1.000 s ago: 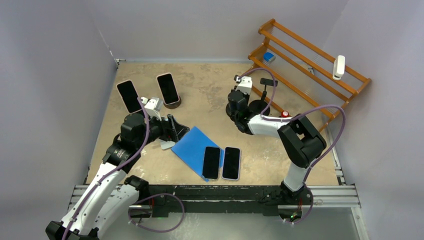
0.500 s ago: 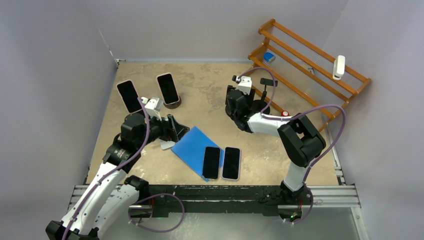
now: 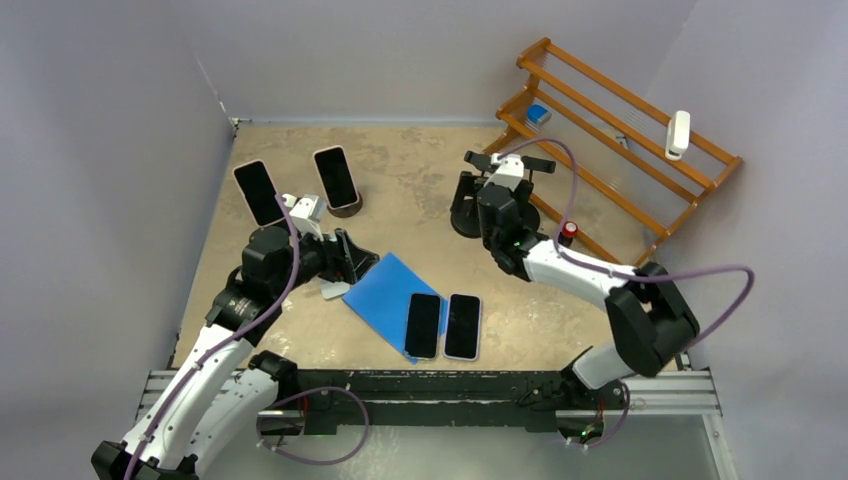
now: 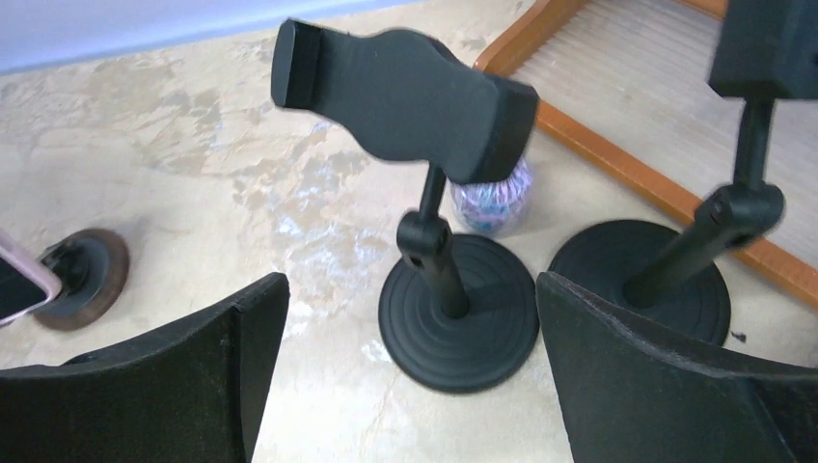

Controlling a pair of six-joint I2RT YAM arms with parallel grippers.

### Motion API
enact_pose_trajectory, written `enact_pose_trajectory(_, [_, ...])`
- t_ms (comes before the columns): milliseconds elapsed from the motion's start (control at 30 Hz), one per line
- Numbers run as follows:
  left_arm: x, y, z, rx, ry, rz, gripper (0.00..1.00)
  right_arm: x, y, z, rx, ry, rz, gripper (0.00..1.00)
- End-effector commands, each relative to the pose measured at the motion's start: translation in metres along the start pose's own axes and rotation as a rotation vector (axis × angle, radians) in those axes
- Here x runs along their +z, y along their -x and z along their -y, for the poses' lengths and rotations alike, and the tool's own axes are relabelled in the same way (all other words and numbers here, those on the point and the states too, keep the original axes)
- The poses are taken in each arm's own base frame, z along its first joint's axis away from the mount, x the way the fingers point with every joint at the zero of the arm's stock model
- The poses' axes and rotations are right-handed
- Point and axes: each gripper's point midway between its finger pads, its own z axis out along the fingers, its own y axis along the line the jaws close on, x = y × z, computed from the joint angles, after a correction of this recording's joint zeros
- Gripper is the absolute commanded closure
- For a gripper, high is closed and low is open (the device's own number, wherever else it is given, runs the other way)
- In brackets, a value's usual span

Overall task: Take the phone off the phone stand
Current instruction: Move the phone stand to the center of the board, then remove the phone from the phone stand.

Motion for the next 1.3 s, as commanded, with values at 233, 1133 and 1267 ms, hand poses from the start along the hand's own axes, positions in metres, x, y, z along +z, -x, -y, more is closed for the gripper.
enact_pose_trajectory(233, [0.001, 0.013, 0.002, -0.002, -0.003, 0.057, 0.21, -0.095, 0.045, -0.018, 0.063, 0.298, 0.033, 0.01])
enact_pose_trajectory(1133, [-0.041, 0.052, -0.021, 0.140, 0.226, 0.223, 0.15, -0.198, 0.069, -0.143, 0.148, 1.089, 0.043, 0.01])
enact_pose_trajectory(1267, [-0.039, 0.044, -0.033, 0.132, 0.259, 0.238, 0.08, -0.181, 0.050, -0.176, 0.027, 0.970, 0.035, 0.01])
